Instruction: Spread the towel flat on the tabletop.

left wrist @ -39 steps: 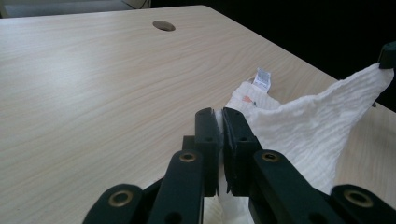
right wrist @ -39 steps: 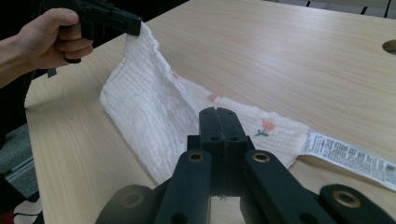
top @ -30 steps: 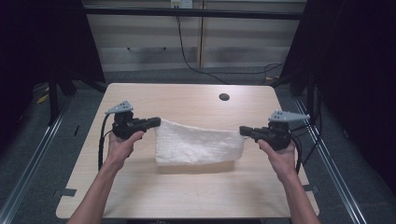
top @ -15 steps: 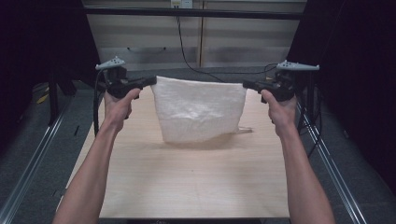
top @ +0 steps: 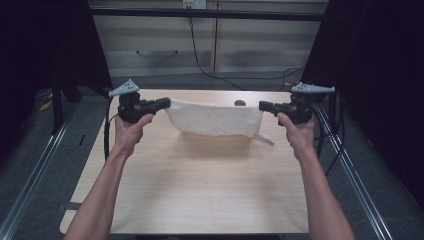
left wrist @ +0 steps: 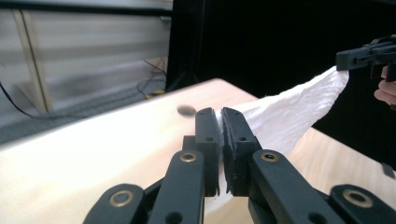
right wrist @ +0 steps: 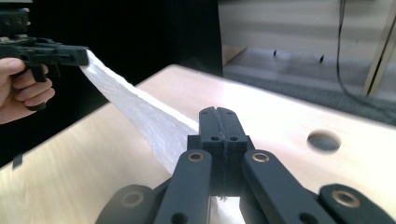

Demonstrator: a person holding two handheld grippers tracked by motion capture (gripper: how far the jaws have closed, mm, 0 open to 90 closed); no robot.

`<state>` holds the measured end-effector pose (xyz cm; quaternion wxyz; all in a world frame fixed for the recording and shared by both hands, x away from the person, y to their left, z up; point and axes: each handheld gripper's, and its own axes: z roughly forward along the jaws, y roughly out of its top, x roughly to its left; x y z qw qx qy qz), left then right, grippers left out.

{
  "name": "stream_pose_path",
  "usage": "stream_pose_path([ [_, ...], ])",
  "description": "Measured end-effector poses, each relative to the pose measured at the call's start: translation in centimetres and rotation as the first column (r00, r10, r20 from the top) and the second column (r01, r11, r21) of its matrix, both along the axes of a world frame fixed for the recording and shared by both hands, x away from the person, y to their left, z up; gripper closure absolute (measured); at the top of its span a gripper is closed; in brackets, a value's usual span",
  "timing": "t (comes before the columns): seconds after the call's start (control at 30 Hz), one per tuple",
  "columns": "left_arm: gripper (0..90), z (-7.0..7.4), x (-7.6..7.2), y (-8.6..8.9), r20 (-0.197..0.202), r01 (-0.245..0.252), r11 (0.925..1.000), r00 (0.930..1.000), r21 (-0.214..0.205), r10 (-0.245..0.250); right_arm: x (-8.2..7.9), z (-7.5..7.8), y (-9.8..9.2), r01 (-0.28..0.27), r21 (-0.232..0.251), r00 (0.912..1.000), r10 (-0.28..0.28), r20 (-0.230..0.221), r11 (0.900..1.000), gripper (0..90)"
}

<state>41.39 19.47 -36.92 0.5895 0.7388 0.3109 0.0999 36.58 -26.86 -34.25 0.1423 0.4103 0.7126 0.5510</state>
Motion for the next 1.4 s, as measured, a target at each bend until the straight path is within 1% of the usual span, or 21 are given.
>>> stream_pose_path([
  [0.03,86.0,-0.6,-0.5,0.1,-0.010,0.001,1.0000,1.0000,0.006,-0.001,-0.5,-0.6,0.1,-0.007,0.010,1.0000,0.007,-0.005,0.9999,90.0],
  [0.1,86.0,-1.6,-1.6,0.3,0.000,0.007,1.0000,1.0000,0.005,-0.007,-1.4,-1.7,0.5,-0.018,0.005,0.9998,0.018,-0.011,0.9998,90.0],
  [0.13,86.0,-2.1,-2.4,0.4,0.004,0.001,1.0000,1.0000,-0.009,-0.001,-1.8,-2.2,0.6,-0.028,0.010,0.9995,0.029,-0.011,0.9995,90.0],
  [0.17,86.0,-2.8,-3.0,0.5,-0.006,0.015,0.9988,0.9999,-0.047,-0.015,-2.2,-2.7,0.7,-0.037,0.007,0.9991,0.037,-0.019,0.9993,90.0],
  [0.23,86.0,-3.9,-4.2,0.4,-0.006,0.013,0.9999,0.9999,-0.010,-0.014,-2.9,-3.8,0.8,-0.041,0.004,0.9987,0.041,-0.030,0.9992,90.0],
  [0.27,86.0,-4.5,-4.7,0.5,-0.013,0.030,0.9995,0.9995,-0.011,-0.030,-3.2,-4.3,0.8,-0.042,0.008,0.9984,0.043,-0.038,0.9991,90.0],
  [0.33,86.0,-5.3,-5.6,0.5,-0.019,0.036,0.9994,0.9992,0.003,-0.035,-4.2,-5.3,0.8,-0.046,0.010,0.9978,0.047,-0.046,0.9989,90.0],
  [0.4,86.0,-5.7,-6.0,0.7,-0.030,0.042,0.9991,0.9987,-0.002,-0.042,-5.2,-5.9,0.7,-0.050,0.000,0.9973,0.050,-0.053,0.9987,90.0],
  [0.43,85.9,-6.2,-6.6,1.0,-0.036,0.046,0.9989,0.9983,0.002,-0.046,-5.6,-6.2,0.7,-0.052,-0.003,0.9972,0.052,-0.054,0.9986,90.0],
  [0.5,85.9,-6.6,-7.1,1.3,-0.047,0.058,0.9980,0.9971,-0.023,-0.059,-6.6,-6.7,0.5,-0.061,-0.008,0.9964,0.060,-0.060,0.9981,90.0],
  [0.53,85.9,-6.8,-7.4,1.3,-0.050,0.060,0.9979,0.9969,-0.023,-0.061,-7.0,-7.0,0.5,-0.064,-0.008,0.9956,0.063,-0.069,0.9979,90.0],
  [0.67,85.9,-7.6,-9.0,0.9,-0.057,0.084,0.9964,0.9949,0.010,-0.083,-8.6,-8.2,0.9,-0.084,-0.038,0.9926,0.081,-0.091,0.9957,90.0],
  [0.73,85.8,-7.8,-10.2,1.0,-0.047,0.091,0.9952,0.9948,0.034,-0.090,-9.5,-8.9,1.0,-0.089,-0.039,0.9911,0.085,-0.103,0.9953,90.0],
  [0.83,85.5,-8.4,-11.4,1.5,-0.068,0.117,0.9912,0.9913,0.061,-0.113,-10.7,-9.8,0.9,-0.098,-0.039,0.9886,0.093,-0.118,0.9944,90.0],
  [0.97,85.5,-9.5,-12.6,1.3,-0.095,0.153,0.9835,0.9850,0.096,-0.144,-12.1,-10.8,1.2,-0.124,-0.073,0.9833,0.113,-0.143,0.9895,90.0],
  [1.03,85.4,-10.0,-13.2,1.3,-0.107,0.157,0.9827,0.9834,0.098,-0.146,-12.7,-11.1,1.1,-0.118,-0.067,0.9826,0.106,-0.152,0.9907,90.0],
  [1.1,85.4,-10.1,-13.7,1.3,-0.122,0.180,0.9791,0.9782,0.095,-0.168,-13.1,-11.6,0.8,-0.114,-0.060,0.9814,0.103,-0.162,0.9917,90.0],
  [1.13,85.4,-10.2,-14.0,1.4,-0.123,0.183,0.9766,0.9779,0.112,-0.169,-13.4,-11.9,0.7,-0.112,-0.055,0.9801,0.101,-0.171,0.9922,90.0],
  [1.3,84.3,-11.3,-15.0,1.5,-0.155,0.201,0.9675,0.9717,0.153,-0.178,-14.5,-13.1,1.0,-0.144,-0.089,0.9696,0.122,-0.212,0.9856,90.0],
  [1.37,84.4,-11.4,-15.1,1.3,-0.167,0.212,0.9666,0.9681,0.144,-0.187,-14.7,-13.5,1.0,-0.147,-0.099,0.9666,0.122,-0.226,0.9842,90.0],
  [1.4,84.4,-11.4,-15.2,1.2,-0.164,0.219,0.9641,0.9672,0.151,-0.194,-14.8,-13.6,1.0,-0.147,-0.104,0.9658,0.120,-0.230,0.9837,90.0],
])
